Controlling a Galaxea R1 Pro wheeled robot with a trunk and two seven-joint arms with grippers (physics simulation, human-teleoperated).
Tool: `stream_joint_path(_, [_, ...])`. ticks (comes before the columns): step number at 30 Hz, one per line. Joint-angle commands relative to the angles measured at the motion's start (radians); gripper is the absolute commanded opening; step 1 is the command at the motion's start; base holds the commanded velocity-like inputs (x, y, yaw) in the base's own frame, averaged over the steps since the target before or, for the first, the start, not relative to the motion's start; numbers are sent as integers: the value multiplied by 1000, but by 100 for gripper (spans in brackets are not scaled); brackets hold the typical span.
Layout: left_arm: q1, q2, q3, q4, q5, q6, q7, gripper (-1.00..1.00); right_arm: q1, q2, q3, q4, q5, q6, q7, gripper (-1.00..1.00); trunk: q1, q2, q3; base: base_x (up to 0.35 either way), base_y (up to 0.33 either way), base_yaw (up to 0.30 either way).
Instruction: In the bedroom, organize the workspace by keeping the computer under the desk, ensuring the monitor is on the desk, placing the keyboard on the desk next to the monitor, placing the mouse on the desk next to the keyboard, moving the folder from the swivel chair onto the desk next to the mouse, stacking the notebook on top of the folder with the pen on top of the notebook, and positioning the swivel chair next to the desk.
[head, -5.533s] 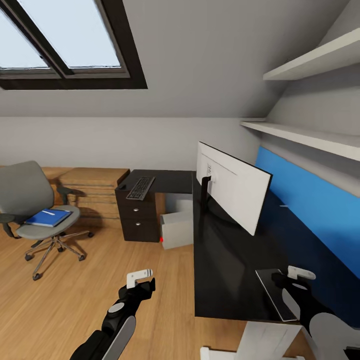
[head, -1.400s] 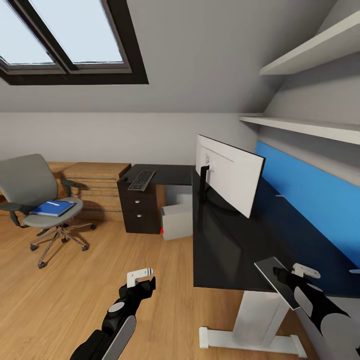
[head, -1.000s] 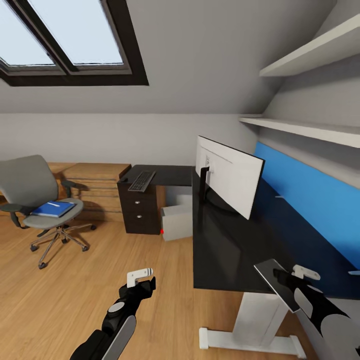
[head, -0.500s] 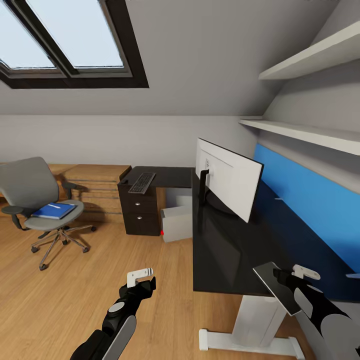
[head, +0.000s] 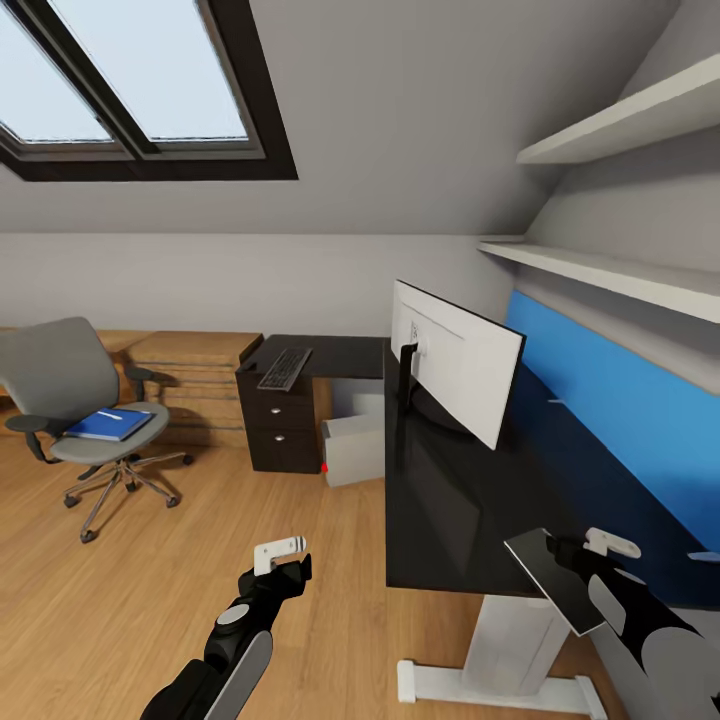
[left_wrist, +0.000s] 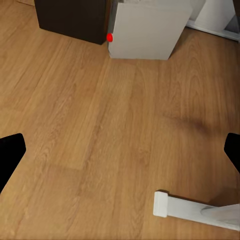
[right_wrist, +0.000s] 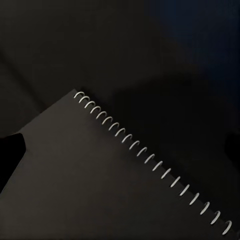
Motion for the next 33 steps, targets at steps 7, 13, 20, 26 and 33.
stream_joint_path(7, [-1, 1, -3, 4, 7, 2, 9, 100, 0, 0, 0, -57, -14, 12, 4, 100, 0, -1, -1, 0, 0, 0])
stream_joint_path(13, [-1, 2, -3, 7, 7, 2, 10, 100, 16, 8, 0, -289, -15, 193, 4, 100, 0, -1, -1, 0, 0, 0])
stream_joint_path(20, [-1, 3, -3, 22, 5, 1, 9, 100, 143, 40, -1, -575, -18, 368, 2, 100, 0, -1, -1, 0, 0, 0])
stream_joint_path(26, [-1, 3, -3, 25, 3, 0, 9, 100, 191, 65, -2, -679, -51, 429, 1, 100, 0, -1, -1, 0, 0, 0])
stream_joint_path(33, [-1, 3, -2, 26, 3, -1, 9, 100, 197, 71, -2, -729, -143, 483, 0, 100, 0, -1, -1, -12, 0, 0])
